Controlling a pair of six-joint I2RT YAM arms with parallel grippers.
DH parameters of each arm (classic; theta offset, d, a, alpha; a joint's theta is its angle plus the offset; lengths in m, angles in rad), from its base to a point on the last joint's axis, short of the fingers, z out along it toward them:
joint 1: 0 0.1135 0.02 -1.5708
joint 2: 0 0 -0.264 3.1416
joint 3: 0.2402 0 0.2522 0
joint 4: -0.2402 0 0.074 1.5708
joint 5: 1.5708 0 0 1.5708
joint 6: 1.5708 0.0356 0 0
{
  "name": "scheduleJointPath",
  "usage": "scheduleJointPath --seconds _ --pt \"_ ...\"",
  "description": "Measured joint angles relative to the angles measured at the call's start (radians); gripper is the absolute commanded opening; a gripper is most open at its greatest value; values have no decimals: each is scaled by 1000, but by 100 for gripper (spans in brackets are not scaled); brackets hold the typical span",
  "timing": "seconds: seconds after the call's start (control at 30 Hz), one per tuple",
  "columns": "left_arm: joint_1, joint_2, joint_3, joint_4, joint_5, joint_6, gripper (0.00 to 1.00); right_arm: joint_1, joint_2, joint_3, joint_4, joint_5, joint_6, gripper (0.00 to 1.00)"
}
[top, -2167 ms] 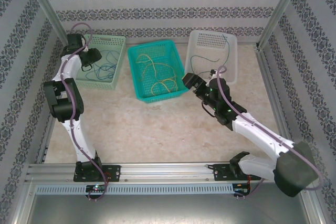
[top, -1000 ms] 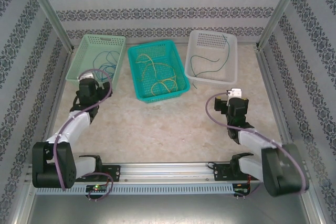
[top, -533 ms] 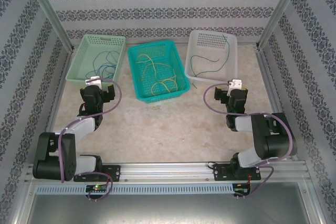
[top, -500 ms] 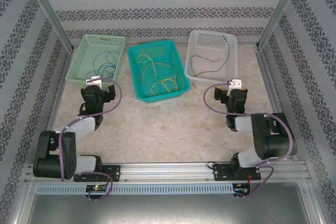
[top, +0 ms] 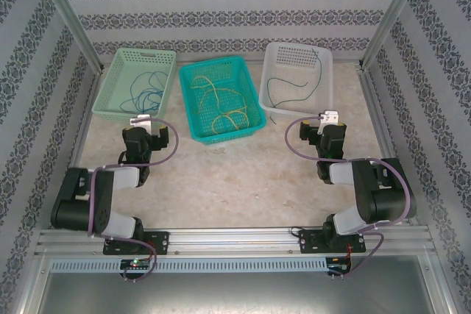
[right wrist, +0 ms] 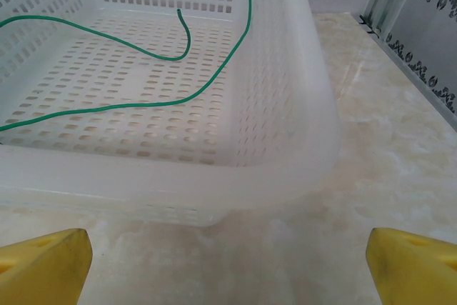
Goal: Untangle the cables
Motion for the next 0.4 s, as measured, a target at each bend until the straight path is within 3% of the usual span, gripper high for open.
scheduleJointPath --seconds 0.1,0.4 --pt "0 74 2 14 6 6 100 0 0 0 0 0 0 98" --pt "0 75 10 35 8 6 99 0 0 2 0 0 0 98"
